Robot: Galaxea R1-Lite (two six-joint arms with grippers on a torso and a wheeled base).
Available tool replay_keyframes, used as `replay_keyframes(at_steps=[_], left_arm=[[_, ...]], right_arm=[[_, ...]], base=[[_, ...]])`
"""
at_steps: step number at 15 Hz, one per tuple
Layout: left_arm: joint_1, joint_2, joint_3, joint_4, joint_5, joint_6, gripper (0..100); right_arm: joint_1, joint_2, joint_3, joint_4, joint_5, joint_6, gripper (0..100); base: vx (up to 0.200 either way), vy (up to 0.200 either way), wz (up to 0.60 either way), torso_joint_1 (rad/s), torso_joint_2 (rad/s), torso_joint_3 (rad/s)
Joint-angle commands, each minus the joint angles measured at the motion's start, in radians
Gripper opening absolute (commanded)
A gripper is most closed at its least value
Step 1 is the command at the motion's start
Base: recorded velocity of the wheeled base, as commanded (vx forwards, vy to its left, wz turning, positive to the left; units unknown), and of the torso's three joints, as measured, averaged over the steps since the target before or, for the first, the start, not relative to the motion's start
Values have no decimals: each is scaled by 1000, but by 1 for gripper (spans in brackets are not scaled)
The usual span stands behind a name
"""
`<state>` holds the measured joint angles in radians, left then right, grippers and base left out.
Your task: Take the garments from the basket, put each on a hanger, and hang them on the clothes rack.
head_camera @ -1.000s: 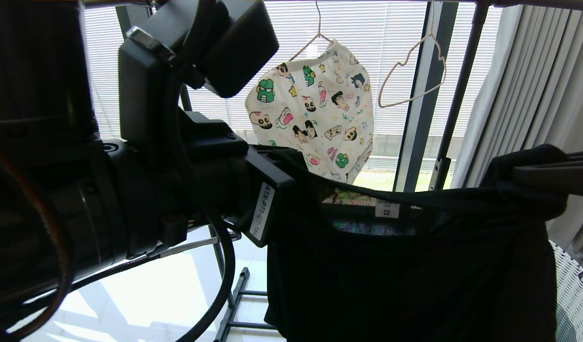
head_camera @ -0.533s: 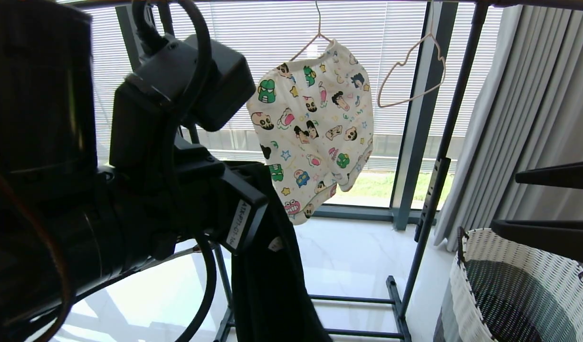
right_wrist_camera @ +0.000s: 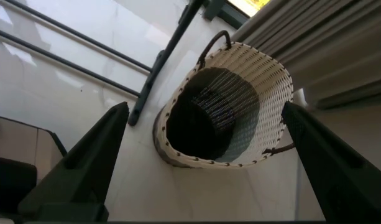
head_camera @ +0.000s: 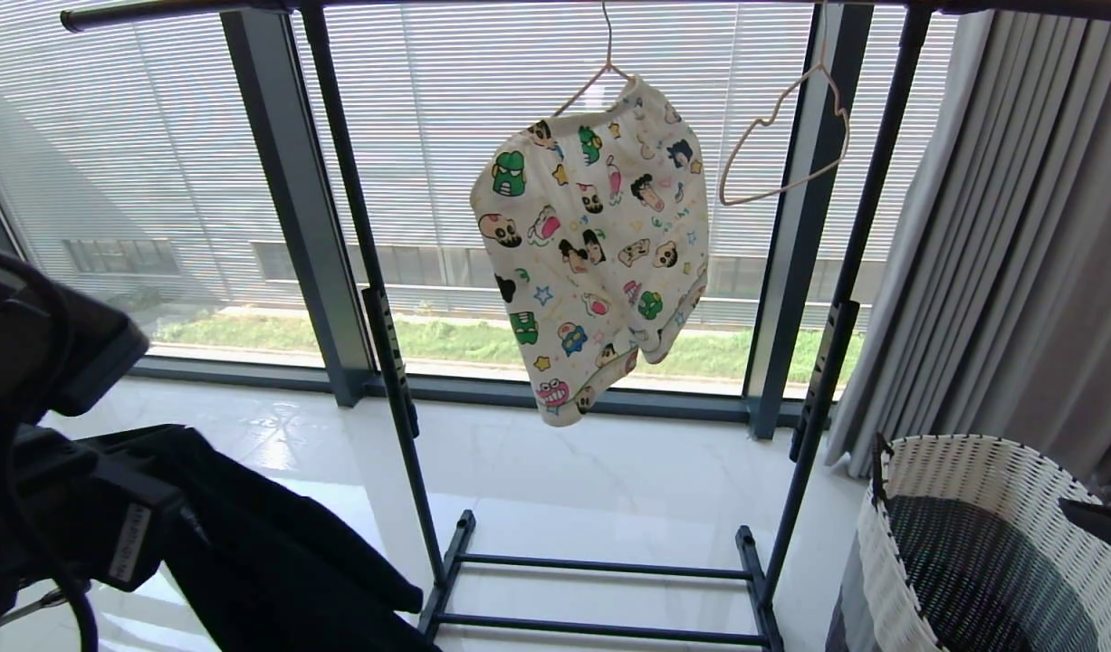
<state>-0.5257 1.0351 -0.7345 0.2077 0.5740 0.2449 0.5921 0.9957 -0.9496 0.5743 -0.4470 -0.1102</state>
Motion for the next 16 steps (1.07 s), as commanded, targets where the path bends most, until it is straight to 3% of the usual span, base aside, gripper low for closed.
replay_keyframes(at_steps=[1, 7, 11, 13, 16], left_arm=[[194, -231, 155, 2, 15, 1, 0], [254, -325, 191, 2, 15, 1, 0], [254, -320, 193, 2, 17, 7, 0], [254, -326, 193, 2, 17, 51, 0], [256, -326, 193, 1, 20, 51, 0]], right_arm=[[-35, -91, 81, -22, -1, -17, 100], [-123, -92, 126, -77, -1, -19, 100], [-158, -97, 130, -116, 2, -16, 100], [-163, -100, 133, -128, 2, -16, 100], [-163, -98, 133, -129, 2, -16, 100]], base=[[0, 0, 0, 0, 0, 0], [0, 0, 0, 5, -14, -5], [0, 0, 0, 74, -249, -251], [0, 0, 0, 195, -556, -298], [0, 0, 0, 175, -494, -289]])
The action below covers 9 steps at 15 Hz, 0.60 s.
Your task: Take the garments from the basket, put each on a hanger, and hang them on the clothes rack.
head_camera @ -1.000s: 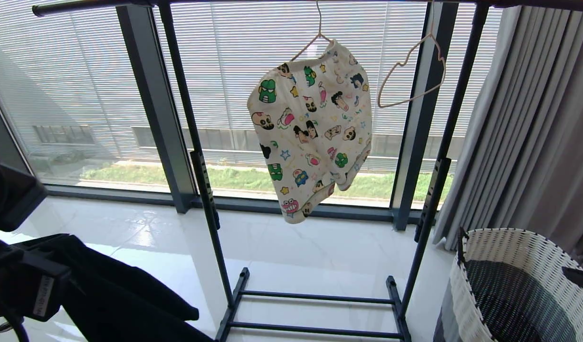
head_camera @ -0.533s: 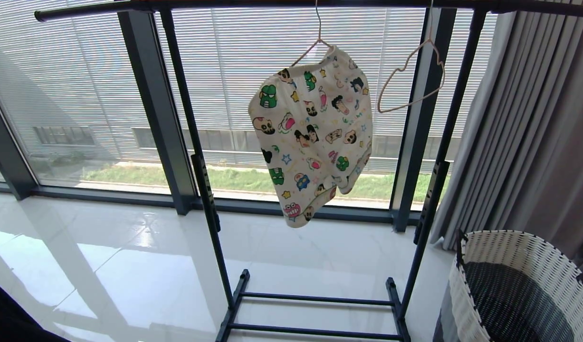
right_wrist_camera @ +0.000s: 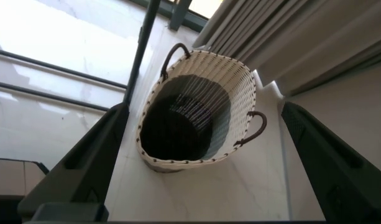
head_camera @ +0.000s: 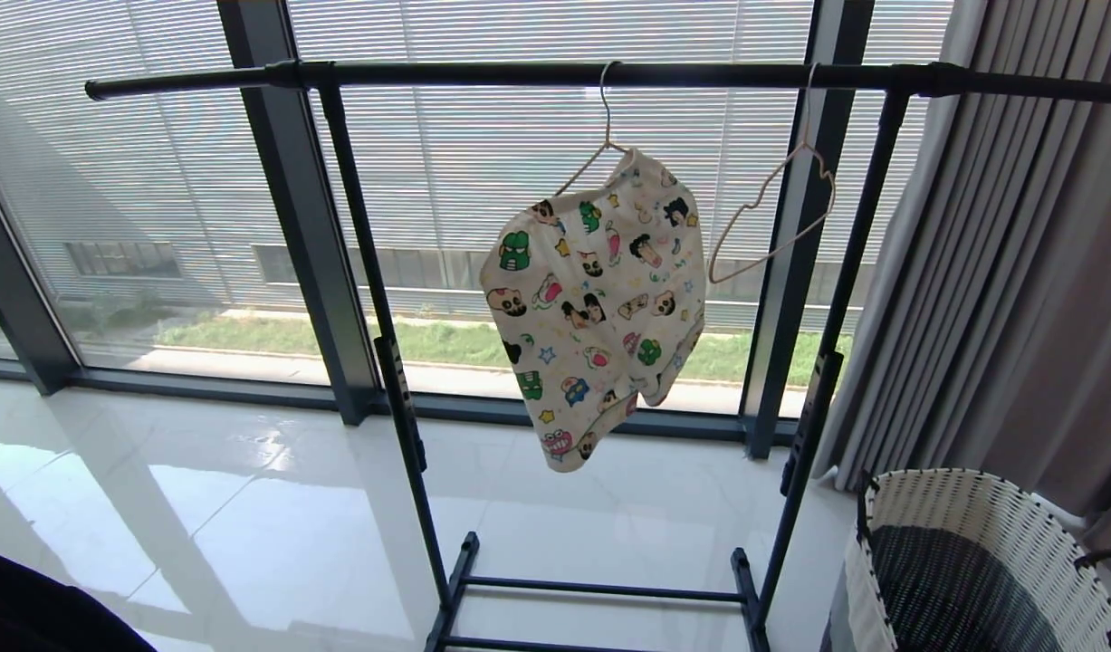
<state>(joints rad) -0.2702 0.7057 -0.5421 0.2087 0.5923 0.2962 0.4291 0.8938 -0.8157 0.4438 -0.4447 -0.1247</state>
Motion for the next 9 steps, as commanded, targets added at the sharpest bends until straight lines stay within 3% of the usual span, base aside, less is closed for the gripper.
replay_keyframes(at_steps=[1, 9], left_arm=[[0, 3, 1, 0, 1, 0, 0], [31, 11, -12, 0, 4, 3, 0]], right_arm=[[0, 4, 0, 1, 0, 0, 100], [-4, 43, 26, -131, 20, 0, 100]], base=[[0, 0, 0, 173, -476, -295], [0, 0, 0, 206, -482, -280]])
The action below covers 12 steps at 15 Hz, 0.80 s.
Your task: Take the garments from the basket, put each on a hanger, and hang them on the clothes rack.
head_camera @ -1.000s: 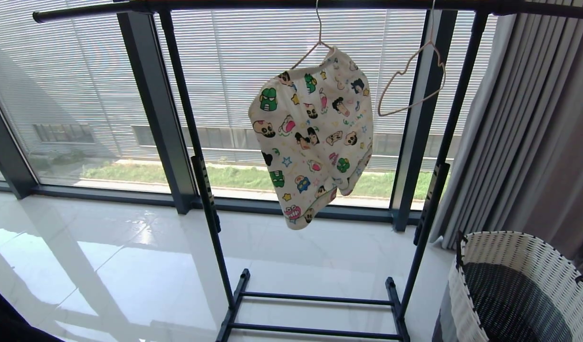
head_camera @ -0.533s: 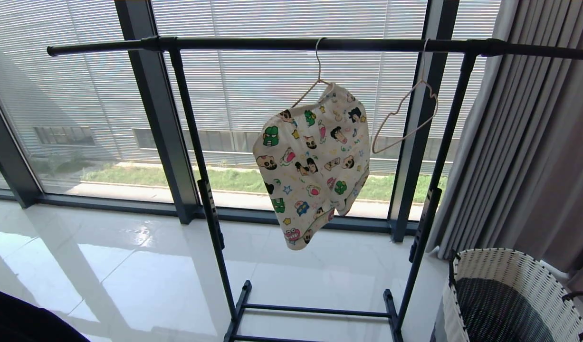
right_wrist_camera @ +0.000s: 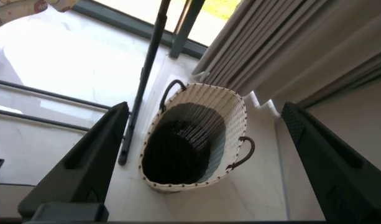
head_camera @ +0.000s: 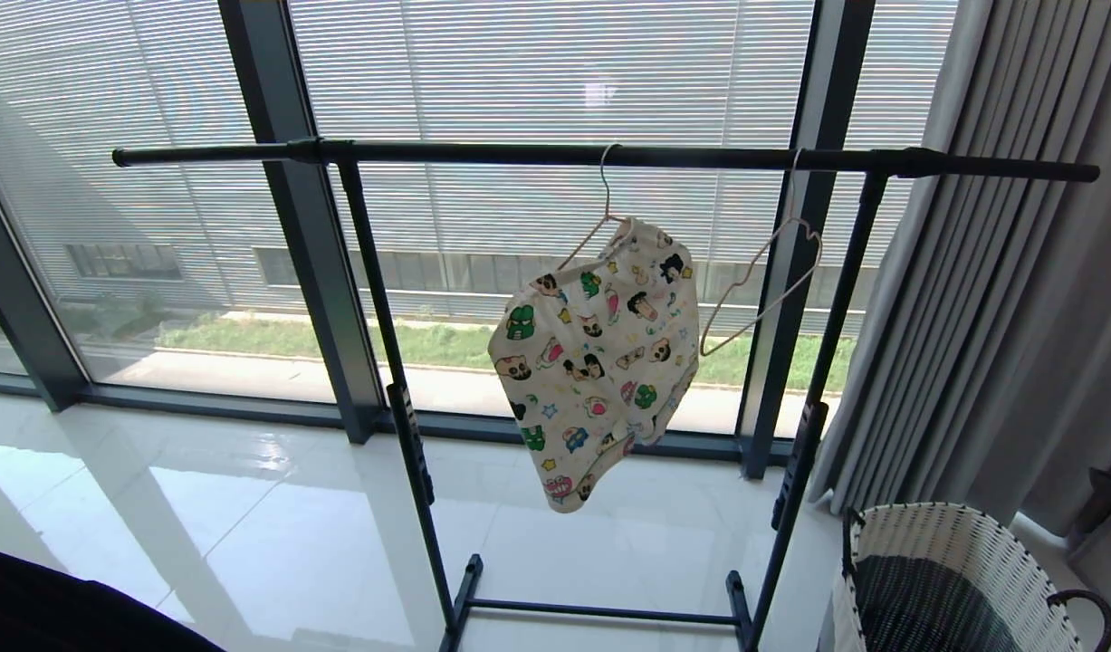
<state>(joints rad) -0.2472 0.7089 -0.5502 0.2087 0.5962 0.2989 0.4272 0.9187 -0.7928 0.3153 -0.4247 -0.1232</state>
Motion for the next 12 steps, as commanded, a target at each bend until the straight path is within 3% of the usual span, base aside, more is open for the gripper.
replay_keyframes(at_steps=[1, 9, 12], left_arm=[[8, 7, -7, 0, 1, 0, 0], [8, 6, -22, -2, -3, 34, 0], [8, 7, -19, -2, -3, 34, 0]], right_arm=[[-2, 23, 3, -5, 0, -1, 100], [-2, 45, 21, -56, 6, 2, 100], [-7, 40, 60, -87, 81, 10, 100]], base=[[0, 0, 0, 212, -496, -286], [0, 0, 0, 231, -505, -278], [0, 67, 0, 67, -142, -72]])
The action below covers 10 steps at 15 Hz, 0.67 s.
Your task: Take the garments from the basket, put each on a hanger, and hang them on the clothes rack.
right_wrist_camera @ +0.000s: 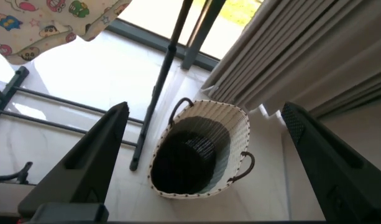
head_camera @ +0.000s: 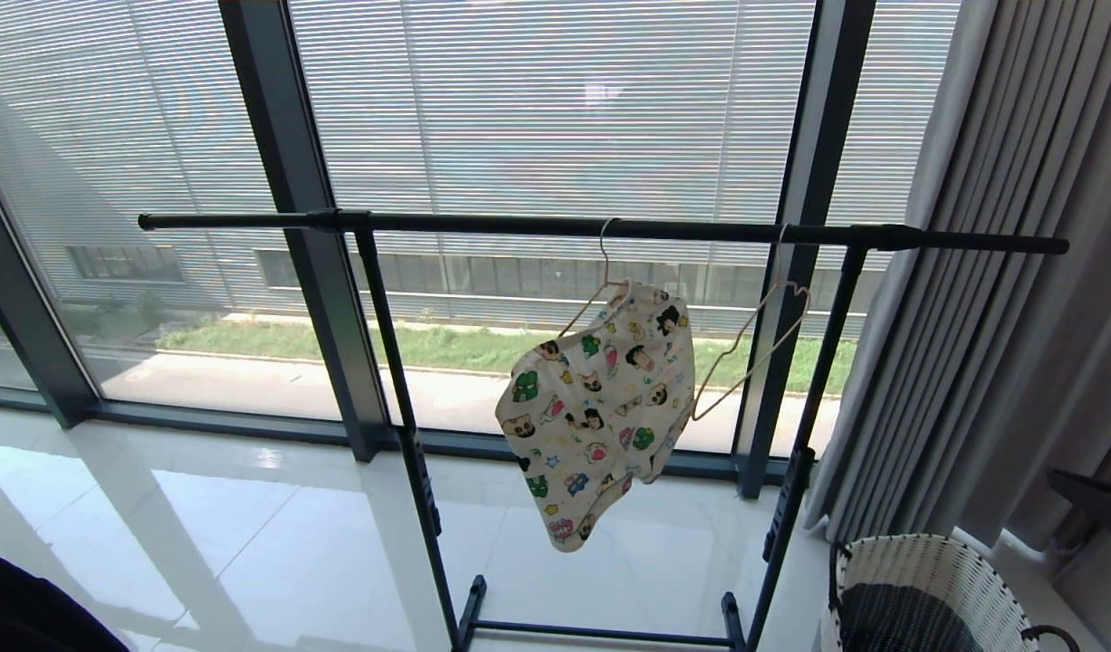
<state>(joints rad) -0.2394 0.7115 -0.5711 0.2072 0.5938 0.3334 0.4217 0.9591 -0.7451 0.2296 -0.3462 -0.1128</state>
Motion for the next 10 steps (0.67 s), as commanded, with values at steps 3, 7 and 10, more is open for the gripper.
replay_keyframes(at_steps=[3, 7, 10], left_arm=[[0, 6, 5, 0, 0, -1, 0], [-3, 0, 33, 0, -6, 1, 0], [-5, 2, 34, -2, -6, 3, 0]], right_arm=[[-1, 0, 26, -7, 9, -1, 100], [-14, 3, 27, -18, 9, 33, 100], [-31, 26, 23, -33, 21, 116, 100]], base=[[0, 200, 0, 14, -28, -12], [0, 100, 0, 7, 0, 0], [0, 0, 0, 0, 0, 0]])
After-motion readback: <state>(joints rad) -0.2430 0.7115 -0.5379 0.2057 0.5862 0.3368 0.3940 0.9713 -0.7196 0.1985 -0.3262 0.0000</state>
